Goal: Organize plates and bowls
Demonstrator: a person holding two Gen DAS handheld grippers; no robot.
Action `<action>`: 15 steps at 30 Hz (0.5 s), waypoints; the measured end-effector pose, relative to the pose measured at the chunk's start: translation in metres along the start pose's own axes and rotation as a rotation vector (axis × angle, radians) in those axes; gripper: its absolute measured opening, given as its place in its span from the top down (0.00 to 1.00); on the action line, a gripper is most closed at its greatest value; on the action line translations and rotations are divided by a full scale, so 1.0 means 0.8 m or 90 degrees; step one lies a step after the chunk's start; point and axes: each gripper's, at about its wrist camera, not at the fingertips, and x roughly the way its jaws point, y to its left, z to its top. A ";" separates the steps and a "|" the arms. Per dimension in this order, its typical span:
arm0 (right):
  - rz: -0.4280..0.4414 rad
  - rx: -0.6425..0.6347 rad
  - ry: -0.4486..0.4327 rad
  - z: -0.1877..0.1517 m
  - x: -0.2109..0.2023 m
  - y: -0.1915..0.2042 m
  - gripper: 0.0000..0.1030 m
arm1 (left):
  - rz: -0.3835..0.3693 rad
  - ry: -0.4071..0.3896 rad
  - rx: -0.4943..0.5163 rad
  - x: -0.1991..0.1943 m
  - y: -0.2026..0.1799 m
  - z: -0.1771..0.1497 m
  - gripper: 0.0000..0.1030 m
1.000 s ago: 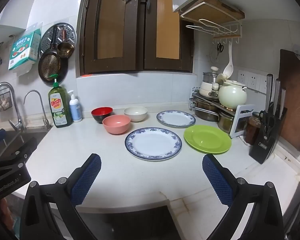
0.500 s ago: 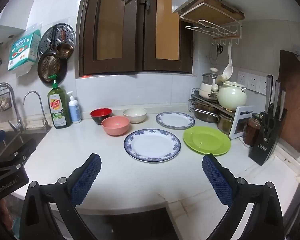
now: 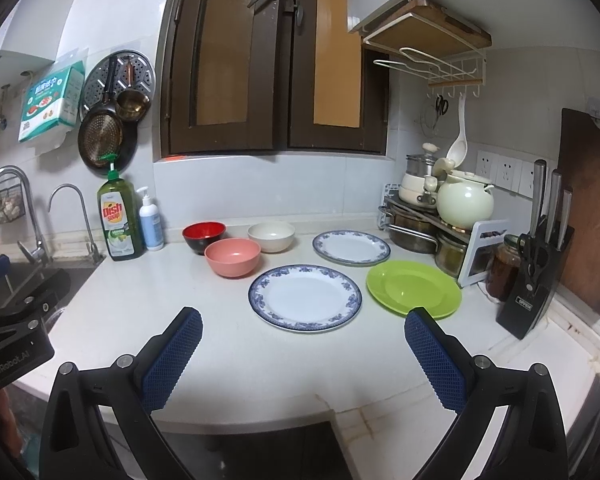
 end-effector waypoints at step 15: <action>0.006 0.005 0.005 0.001 0.001 0.001 0.01 | -0.002 0.004 -0.001 0.001 0.000 -0.001 0.00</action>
